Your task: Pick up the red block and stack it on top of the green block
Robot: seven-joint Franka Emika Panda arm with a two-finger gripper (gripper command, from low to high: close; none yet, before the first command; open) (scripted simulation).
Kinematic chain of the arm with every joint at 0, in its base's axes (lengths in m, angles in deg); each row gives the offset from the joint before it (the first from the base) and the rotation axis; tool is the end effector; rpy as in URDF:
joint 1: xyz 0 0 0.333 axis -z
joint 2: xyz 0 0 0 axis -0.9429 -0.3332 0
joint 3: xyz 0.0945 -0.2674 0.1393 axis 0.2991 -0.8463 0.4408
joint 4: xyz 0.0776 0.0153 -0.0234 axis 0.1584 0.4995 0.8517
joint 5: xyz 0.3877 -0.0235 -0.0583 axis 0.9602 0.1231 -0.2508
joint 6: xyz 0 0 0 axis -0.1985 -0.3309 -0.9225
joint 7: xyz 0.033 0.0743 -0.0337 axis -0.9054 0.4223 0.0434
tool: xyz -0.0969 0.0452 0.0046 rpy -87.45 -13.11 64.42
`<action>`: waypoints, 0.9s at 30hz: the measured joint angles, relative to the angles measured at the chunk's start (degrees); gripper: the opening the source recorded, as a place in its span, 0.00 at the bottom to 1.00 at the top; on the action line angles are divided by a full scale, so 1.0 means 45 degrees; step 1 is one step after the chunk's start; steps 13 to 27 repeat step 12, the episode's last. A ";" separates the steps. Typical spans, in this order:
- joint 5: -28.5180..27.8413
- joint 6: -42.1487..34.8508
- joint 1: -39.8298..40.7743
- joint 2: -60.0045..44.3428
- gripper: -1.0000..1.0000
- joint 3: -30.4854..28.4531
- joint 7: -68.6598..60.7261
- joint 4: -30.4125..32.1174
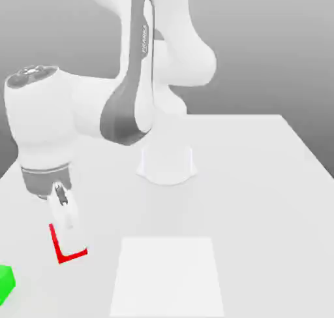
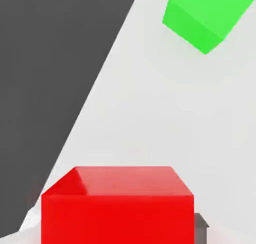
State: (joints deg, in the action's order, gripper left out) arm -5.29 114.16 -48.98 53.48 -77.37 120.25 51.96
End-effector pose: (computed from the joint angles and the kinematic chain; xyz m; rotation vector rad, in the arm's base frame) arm 0.4419 -0.2313 0.2397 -1.6391 2.6452 0.0202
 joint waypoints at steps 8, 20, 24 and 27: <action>0.0459 0.0432 0.1097 -0.2785 0.00 -0.0811 0.0658 -0.2249; 0.0529 0.0644 0.1146 -0.3025 1.00 -0.0759 0.0614 -0.2275; 0.0529 0.0644 0.1146 -0.3025 1.00 -0.0759 0.0614 -0.2275; 0.0529 0.0644 0.1146 -0.3025 1.00 -0.0759 0.0614 -0.2275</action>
